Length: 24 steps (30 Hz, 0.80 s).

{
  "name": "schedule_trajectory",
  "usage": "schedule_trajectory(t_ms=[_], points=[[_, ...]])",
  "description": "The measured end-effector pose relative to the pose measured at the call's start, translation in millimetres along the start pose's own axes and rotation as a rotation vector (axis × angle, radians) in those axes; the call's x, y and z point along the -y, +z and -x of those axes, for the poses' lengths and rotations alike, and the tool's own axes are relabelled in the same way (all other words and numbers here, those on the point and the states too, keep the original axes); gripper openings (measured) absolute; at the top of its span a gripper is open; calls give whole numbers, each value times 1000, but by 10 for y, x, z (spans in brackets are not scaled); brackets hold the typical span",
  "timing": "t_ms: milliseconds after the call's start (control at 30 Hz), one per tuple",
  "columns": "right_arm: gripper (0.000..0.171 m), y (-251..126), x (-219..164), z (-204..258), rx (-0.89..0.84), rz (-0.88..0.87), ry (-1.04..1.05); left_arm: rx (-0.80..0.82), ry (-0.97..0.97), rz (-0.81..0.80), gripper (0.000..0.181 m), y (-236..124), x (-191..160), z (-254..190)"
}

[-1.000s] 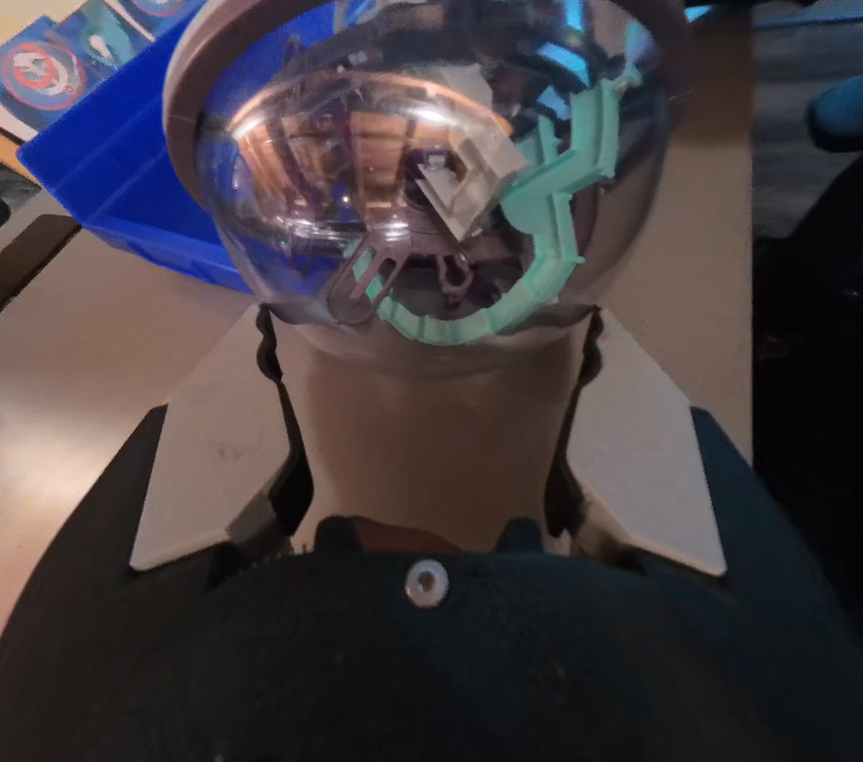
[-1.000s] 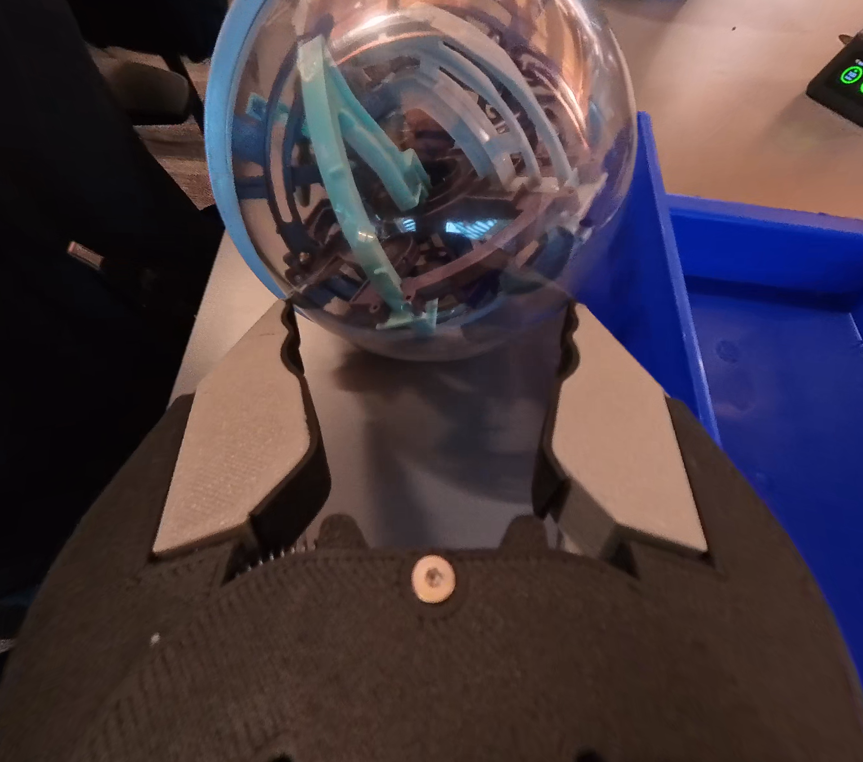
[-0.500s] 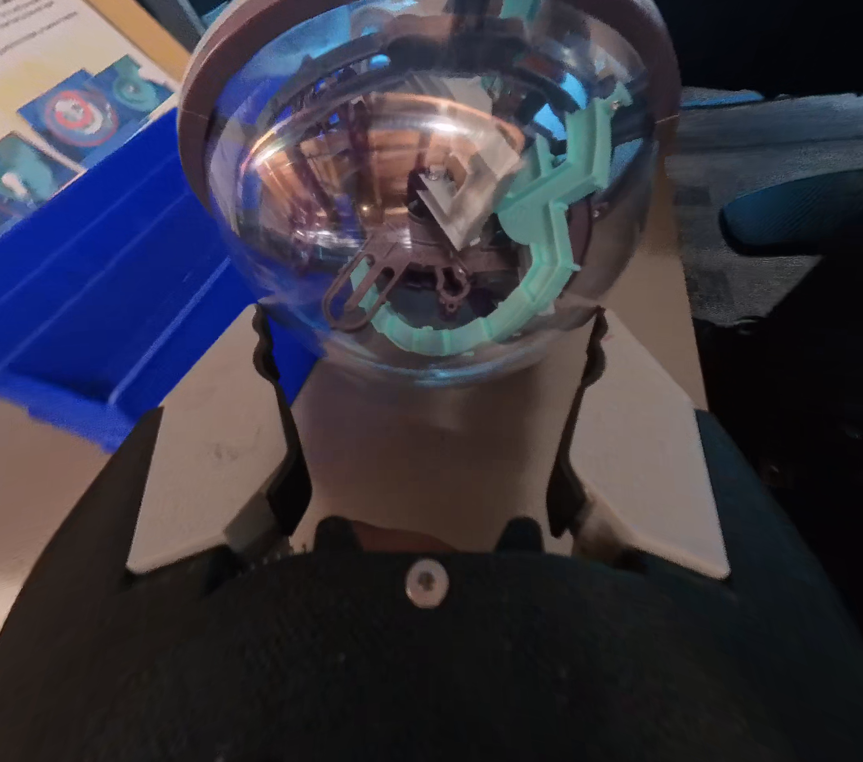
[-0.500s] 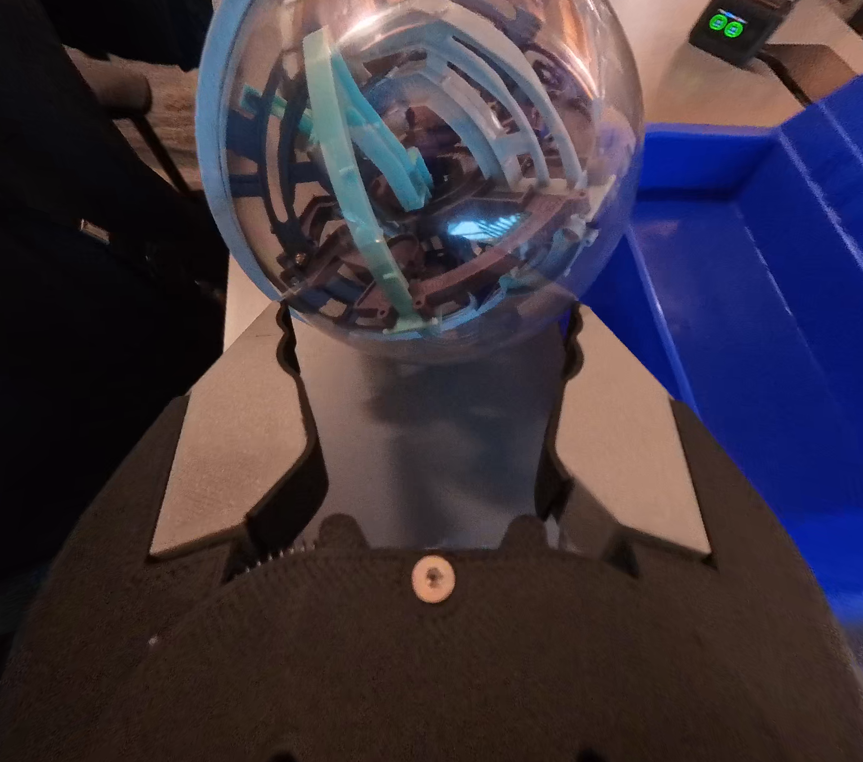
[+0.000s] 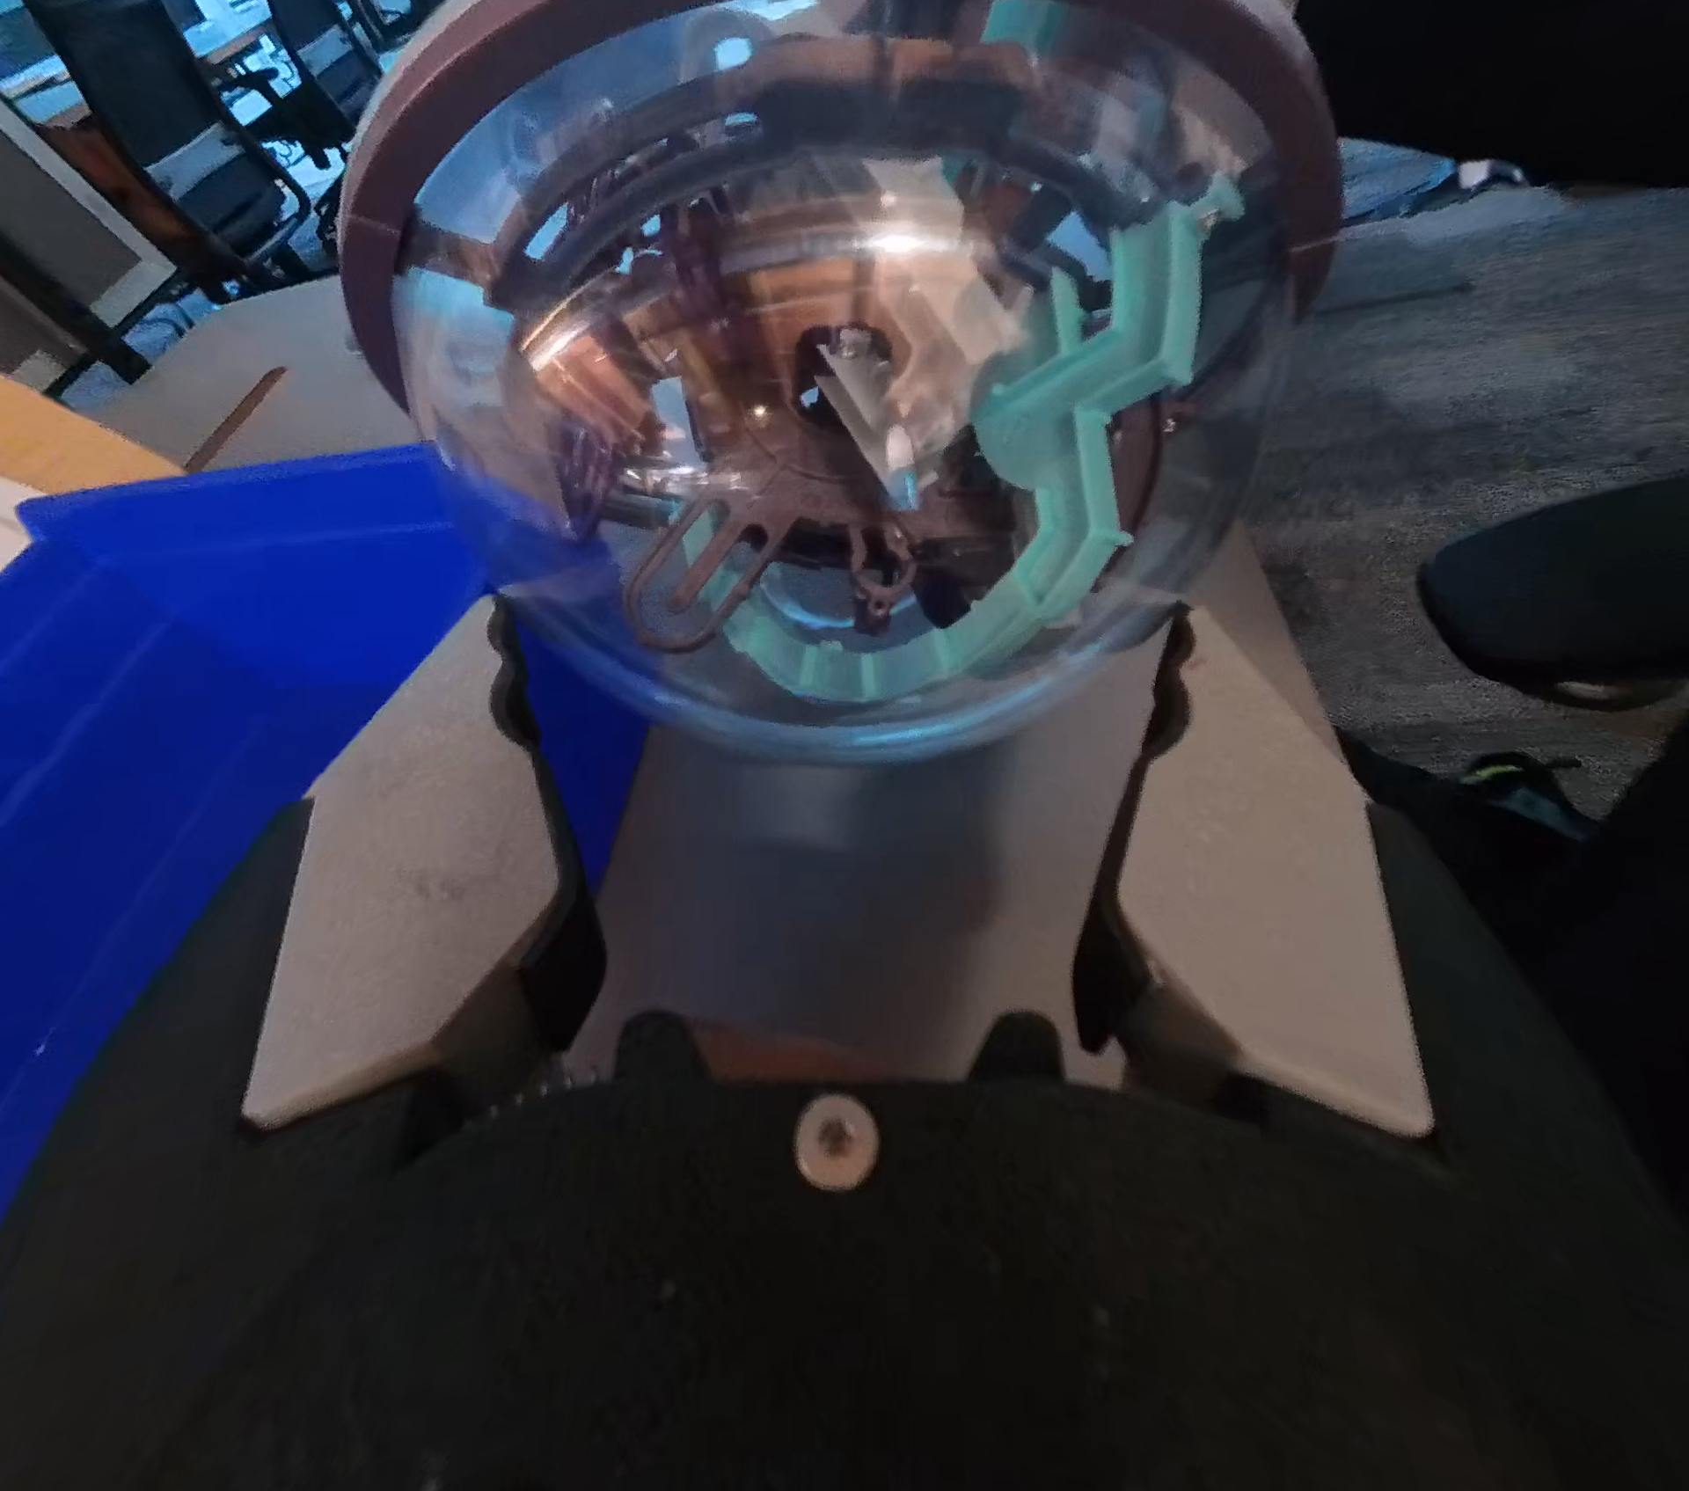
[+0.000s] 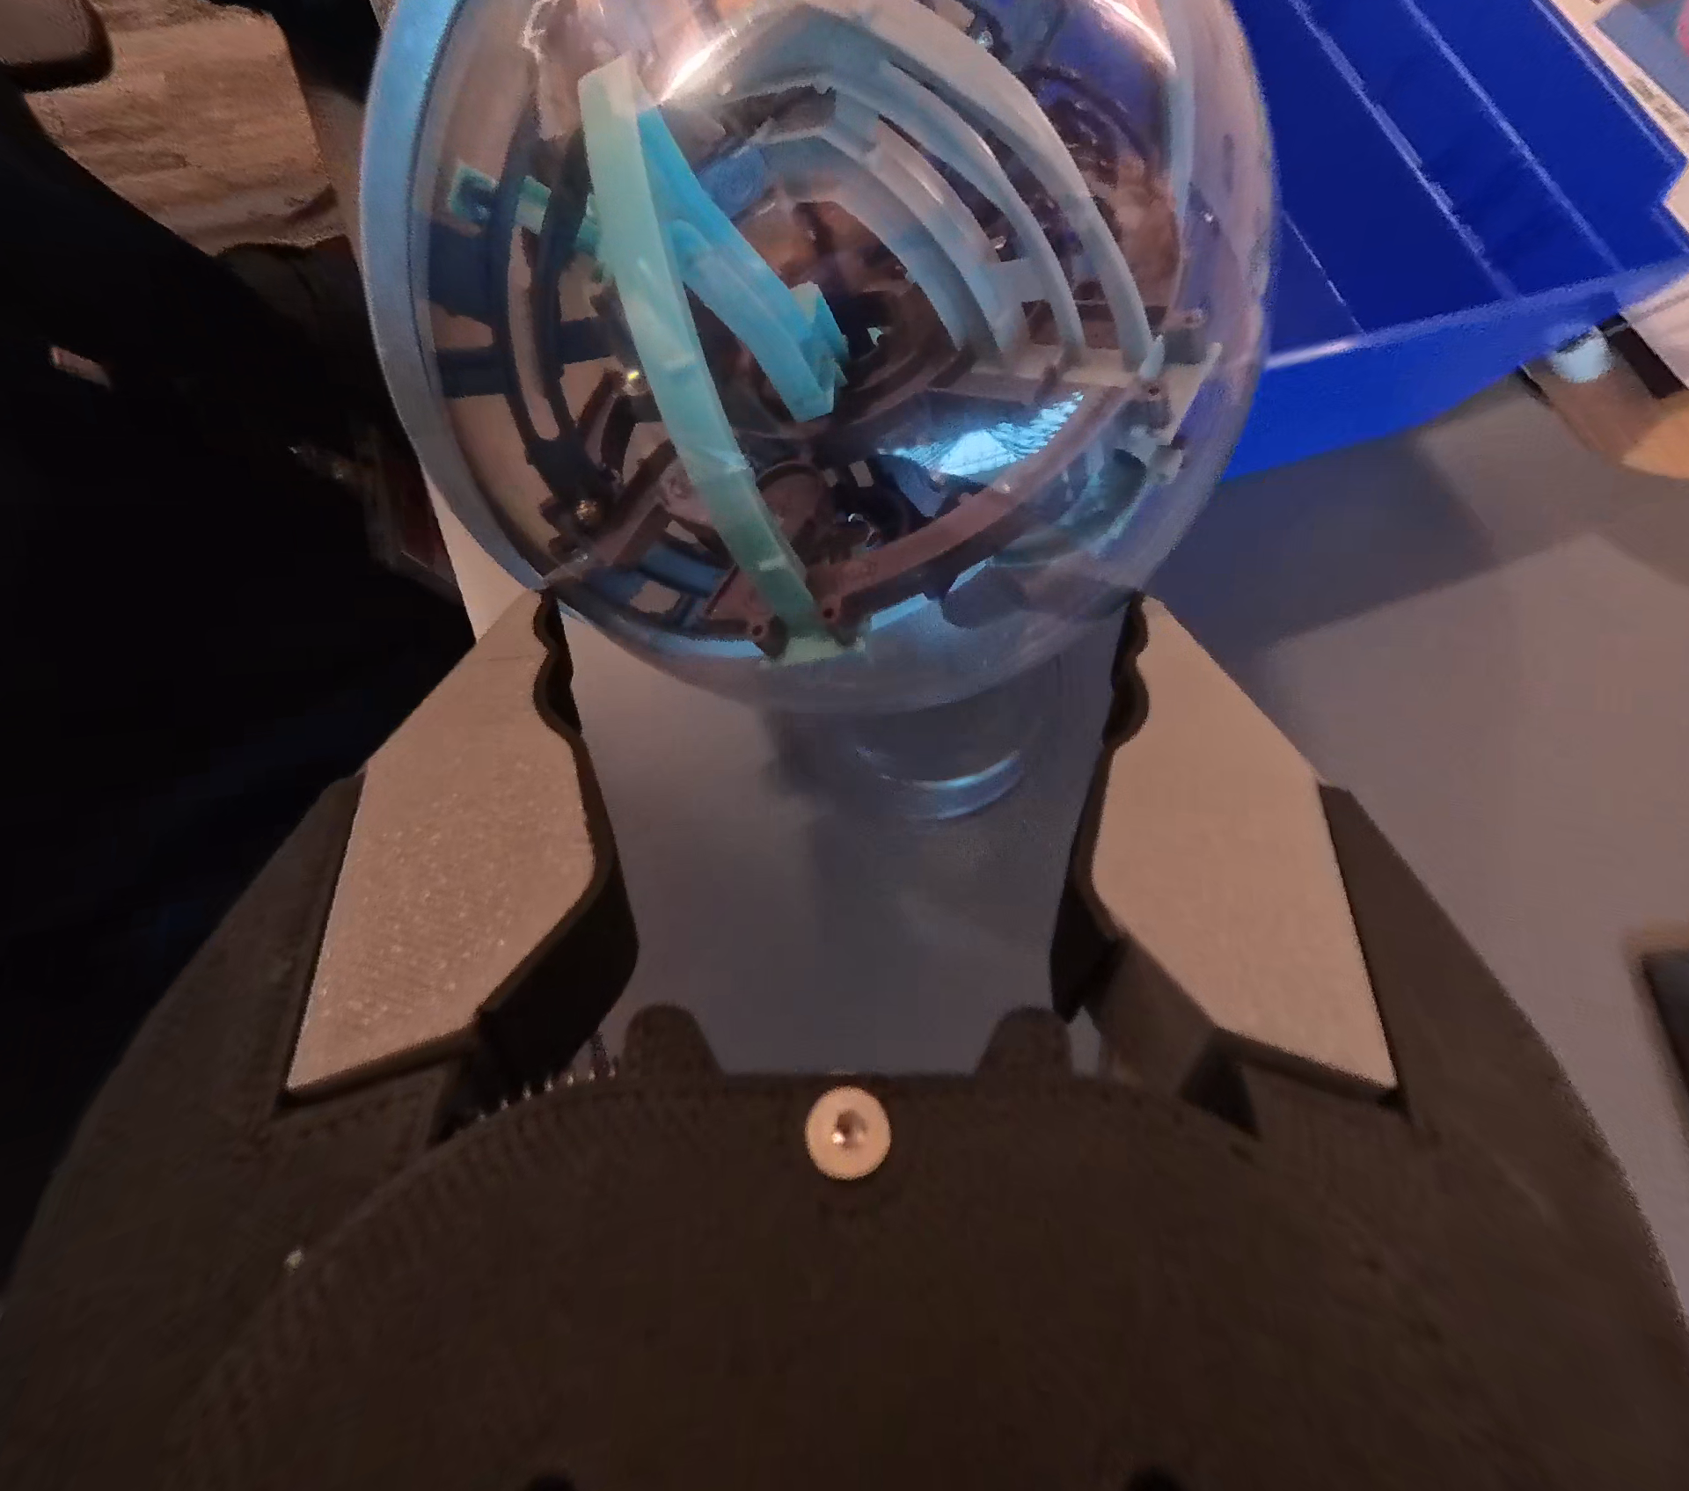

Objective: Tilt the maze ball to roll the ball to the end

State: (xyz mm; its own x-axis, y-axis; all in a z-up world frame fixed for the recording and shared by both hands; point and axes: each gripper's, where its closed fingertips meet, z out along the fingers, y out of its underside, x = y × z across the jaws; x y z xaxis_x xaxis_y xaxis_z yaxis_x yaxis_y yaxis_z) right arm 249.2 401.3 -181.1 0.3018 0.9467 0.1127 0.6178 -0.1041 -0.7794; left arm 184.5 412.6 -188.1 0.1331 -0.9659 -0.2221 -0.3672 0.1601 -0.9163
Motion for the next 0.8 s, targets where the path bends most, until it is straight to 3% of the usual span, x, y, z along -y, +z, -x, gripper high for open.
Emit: schedule_trajectory(t_ms=[333, 800], points=[[116, -232, -308, -173, -21, 58, 30, -52, 17, -3, 135, 418, 93, 18], [117, -239, -459, -101, -26, 18, 78, -74, 52, -35, 138, 483, 215, -67]])
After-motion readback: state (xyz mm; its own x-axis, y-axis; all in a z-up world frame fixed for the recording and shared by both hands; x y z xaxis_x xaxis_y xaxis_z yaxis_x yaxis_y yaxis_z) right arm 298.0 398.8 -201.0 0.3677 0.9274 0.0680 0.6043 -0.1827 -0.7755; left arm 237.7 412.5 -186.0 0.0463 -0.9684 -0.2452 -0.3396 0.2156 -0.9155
